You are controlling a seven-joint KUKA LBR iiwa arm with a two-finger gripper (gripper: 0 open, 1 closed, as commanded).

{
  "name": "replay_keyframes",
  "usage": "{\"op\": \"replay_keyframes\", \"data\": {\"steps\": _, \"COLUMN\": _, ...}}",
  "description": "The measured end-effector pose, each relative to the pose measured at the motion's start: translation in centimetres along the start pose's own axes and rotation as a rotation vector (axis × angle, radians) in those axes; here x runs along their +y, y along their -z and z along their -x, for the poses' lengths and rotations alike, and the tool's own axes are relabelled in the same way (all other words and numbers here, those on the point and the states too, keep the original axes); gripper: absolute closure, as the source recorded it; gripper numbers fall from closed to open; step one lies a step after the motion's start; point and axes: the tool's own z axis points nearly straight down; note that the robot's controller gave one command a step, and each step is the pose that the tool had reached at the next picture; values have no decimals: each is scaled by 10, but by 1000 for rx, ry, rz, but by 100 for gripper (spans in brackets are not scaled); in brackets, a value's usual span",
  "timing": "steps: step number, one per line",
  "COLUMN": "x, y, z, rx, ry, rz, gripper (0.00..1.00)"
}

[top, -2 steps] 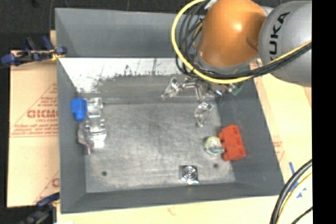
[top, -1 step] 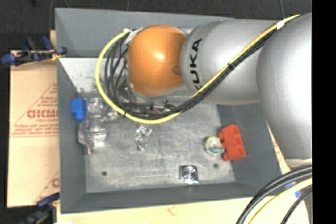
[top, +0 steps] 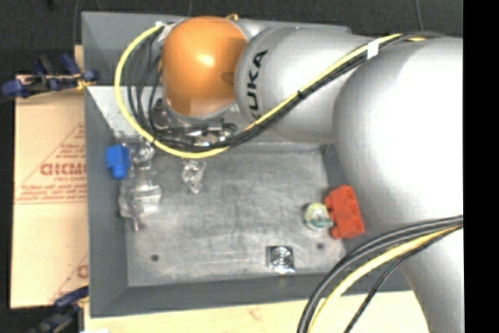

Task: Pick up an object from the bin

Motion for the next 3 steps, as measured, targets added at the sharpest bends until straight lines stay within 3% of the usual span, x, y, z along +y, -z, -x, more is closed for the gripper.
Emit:
{"op": "replay_keyframes", "data": {"steps": 1, "x": -22, "y": -22, "z": -55, "rx": -15, "ry": 125, "rz": -14, "gripper": 0}}
{"op": "replay_keyframes", "data": {"steps": 2, "x": 6, "y": -21, "z": -22, "rx": 2, "ry": 264, "rz": -6, "gripper": 0}}
{"op": "replay_keyframes", "data": {"steps": 3, "x": -40, "y": -24, "z": -51, "rx": -18, "ry": 189, "rz": 8, "gripper": 0}}
